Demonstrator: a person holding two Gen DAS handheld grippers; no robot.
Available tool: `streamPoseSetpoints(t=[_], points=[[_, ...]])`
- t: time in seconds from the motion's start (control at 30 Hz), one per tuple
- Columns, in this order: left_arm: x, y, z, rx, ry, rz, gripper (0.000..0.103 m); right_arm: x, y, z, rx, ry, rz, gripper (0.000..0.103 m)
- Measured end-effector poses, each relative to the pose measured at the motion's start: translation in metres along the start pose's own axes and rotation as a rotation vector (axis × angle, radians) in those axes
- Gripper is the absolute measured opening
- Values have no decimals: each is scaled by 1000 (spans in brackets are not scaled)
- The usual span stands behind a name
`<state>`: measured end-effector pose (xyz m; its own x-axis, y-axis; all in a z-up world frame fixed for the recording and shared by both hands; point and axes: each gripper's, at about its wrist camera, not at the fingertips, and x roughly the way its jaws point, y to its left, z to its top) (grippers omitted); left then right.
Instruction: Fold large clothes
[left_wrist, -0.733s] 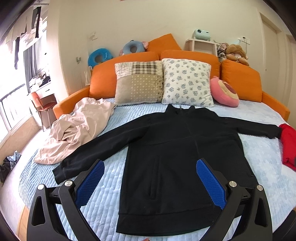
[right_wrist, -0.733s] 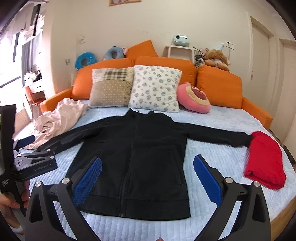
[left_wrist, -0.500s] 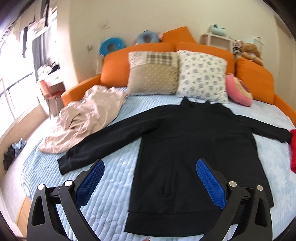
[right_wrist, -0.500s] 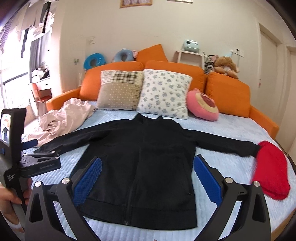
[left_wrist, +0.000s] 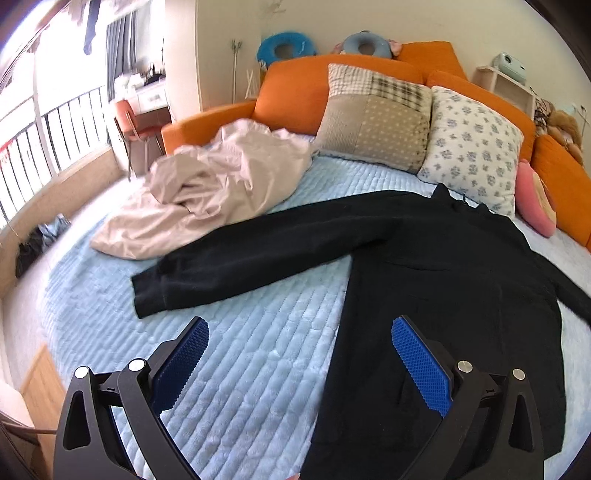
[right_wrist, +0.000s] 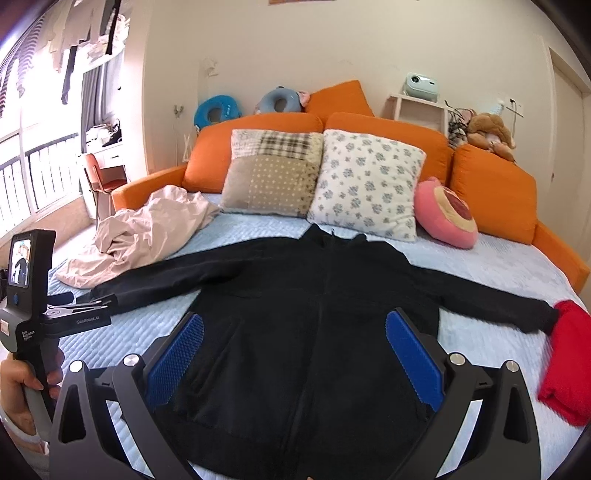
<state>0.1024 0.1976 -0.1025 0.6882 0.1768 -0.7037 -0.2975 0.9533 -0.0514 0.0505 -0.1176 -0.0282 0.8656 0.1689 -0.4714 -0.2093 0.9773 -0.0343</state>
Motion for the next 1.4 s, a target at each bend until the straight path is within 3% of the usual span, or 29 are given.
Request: streamPoseSetpoints(t=[0.13,0.27,0.47,0.67,0.83,0.87,1.03,1.1,1.17,1.23,1.33,1.4], points=[[53,41,10,-131,67,-87,101,32,11,10,-33,-21,21,98],[113,90,11,-256,154,25,101,81,24,27,-31,2,60,98],[176,160,9,-470,244,-19,101,153,45,44,-31,36,87,98],[209,191,7,-583,248,-62,101,233,58,61,-8,99,122,98],[210,199,4,-627,168,-115,101,290,61,75,4,141,178,98],[209,203,2,-642,145,-134,100,300,62,78,8,153,182,98],[202,215,-4,-669,90,-162,67,371,69,85,47,257,222,97],[207,221,-6,-692,95,-175,58,395,70,83,64,290,223,88],[209,226,-9,-699,97,-177,53,416,70,77,88,333,224,63],[208,227,-12,-704,93,-185,54,438,68,68,133,380,235,47],[206,224,-14,-706,78,-196,60,458,68,55,189,432,232,47],[207,219,-12,-686,77,-197,69,466,71,47,185,447,224,47]])
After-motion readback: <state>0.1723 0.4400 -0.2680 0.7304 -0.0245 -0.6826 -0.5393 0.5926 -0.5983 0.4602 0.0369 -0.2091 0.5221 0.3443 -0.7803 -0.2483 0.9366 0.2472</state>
